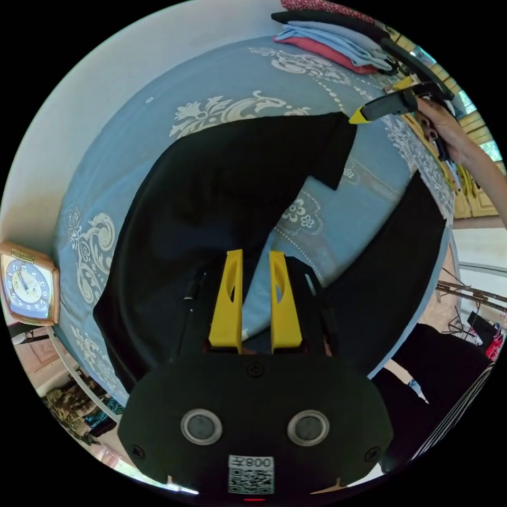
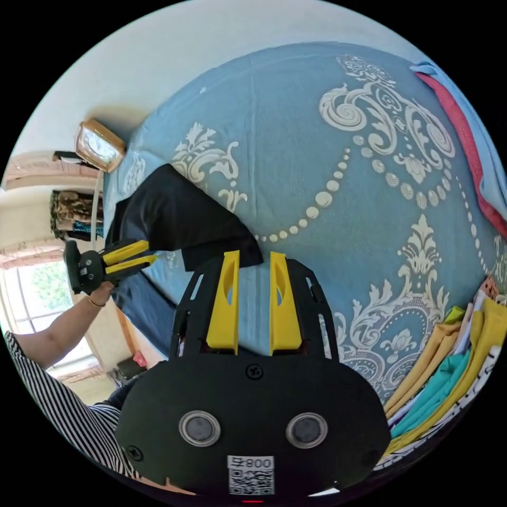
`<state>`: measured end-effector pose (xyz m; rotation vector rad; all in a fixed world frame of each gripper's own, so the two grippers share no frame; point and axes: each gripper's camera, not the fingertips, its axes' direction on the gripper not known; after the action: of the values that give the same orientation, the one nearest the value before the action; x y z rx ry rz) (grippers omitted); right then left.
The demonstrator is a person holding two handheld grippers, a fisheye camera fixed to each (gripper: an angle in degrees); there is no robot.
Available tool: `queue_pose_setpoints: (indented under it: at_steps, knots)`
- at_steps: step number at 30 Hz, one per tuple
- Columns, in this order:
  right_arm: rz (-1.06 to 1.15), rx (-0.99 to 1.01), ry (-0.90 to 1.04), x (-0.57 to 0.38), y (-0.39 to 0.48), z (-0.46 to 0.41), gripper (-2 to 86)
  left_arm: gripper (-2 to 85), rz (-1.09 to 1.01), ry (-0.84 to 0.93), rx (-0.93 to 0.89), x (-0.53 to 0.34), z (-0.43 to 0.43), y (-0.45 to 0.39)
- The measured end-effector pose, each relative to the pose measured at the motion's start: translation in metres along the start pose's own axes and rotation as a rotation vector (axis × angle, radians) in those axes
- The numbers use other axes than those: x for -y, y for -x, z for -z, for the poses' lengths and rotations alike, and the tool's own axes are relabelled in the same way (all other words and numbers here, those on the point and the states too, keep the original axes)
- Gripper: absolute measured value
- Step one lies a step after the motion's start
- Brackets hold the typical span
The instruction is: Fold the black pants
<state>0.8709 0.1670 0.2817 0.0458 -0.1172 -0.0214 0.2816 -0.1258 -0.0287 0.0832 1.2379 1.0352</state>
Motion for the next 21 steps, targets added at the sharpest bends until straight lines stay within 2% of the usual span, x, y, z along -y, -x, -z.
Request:
queue_pose_setpoints:
  at_steps: [2,5,12,17,21]
  knots:
    - [0.011,-0.068,0.002,-0.007,0.013,-0.006,6.8,6.5,-0.012,-0.009,-0.005,0.007,0.001,-0.004]
    - [0.028,-0.078,0.008,-0.017,0.027,-0.008,5.9,3.1,0.023,-0.016,0.009,0.014,0.009,-0.005]
    - [0.156,-0.11,0.061,-0.027,0.071,-0.005,1.4,1.5,0.096,-0.068,-0.042,0.025,0.048,-0.001]
    - [0.396,-0.223,-0.1,-0.017,0.131,0.077,0.7,1.4,0.21,-0.222,-0.082,0.017,0.12,0.018]
    - [0.551,-0.316,-0.244,-0.028,0.172,0.136,0.6,1.5,0.221,-0.321,-0.161,0.009,0.166,0.022]
